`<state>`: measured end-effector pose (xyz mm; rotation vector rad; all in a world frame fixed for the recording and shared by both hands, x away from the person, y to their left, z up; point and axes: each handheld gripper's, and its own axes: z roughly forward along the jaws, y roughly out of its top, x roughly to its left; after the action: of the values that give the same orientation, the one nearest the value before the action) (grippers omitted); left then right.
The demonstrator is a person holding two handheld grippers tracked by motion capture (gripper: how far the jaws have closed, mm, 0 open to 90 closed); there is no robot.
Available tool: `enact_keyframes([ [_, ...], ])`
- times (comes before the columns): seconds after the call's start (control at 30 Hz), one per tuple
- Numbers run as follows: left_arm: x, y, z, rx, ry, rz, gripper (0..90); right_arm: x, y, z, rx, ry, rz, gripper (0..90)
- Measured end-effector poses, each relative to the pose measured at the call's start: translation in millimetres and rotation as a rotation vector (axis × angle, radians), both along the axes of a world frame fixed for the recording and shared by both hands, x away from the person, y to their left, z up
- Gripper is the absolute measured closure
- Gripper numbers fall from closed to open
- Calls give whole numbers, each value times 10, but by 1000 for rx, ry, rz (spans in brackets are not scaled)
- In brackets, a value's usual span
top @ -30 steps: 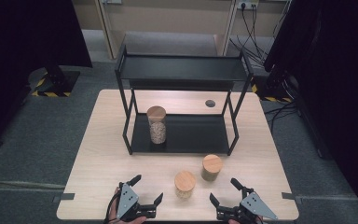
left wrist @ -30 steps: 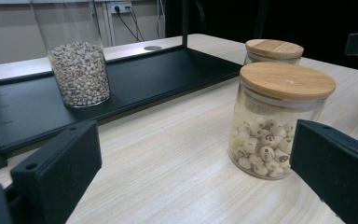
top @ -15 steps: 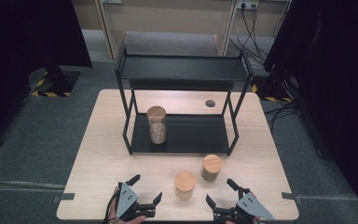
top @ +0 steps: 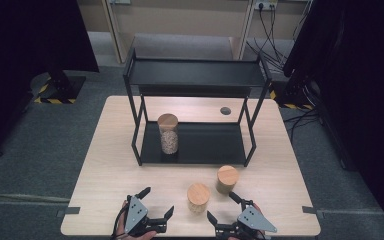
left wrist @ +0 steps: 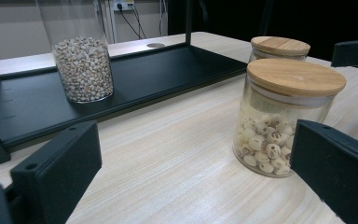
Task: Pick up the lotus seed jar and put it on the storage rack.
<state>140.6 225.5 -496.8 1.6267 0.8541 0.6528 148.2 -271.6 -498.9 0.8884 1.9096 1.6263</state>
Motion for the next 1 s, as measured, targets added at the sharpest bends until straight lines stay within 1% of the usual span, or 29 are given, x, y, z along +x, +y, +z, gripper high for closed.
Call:
enact_keyframes([
  [0.27, 0, 10, -5, -6, -3, 4, 15, 76, 137, -1, -16, 8, 25, 29],
  [0.53, -1, 14, -6, -7, -3, 3, 15, 169, 291, 9, -44, 16, 39, 42],
  [0.7, -4, 19, -5, -9, -7, 5, 15, 242, 381, 37, -68, 23, 46, 95],
  [0.77, -5, 21, -6, -11, -7, 6, 15, 260, 410, 67, -80, 38, 39, 114],
  [0.9, -2, 19, -6, -10, -5, 5, 15, 295, 438, 98, -89, 59, 36, 153],
  [1.0, 1, 16, -4, -7, -6, 4, 15, 326, 458, 125, -103, 70, 41, 195],
])
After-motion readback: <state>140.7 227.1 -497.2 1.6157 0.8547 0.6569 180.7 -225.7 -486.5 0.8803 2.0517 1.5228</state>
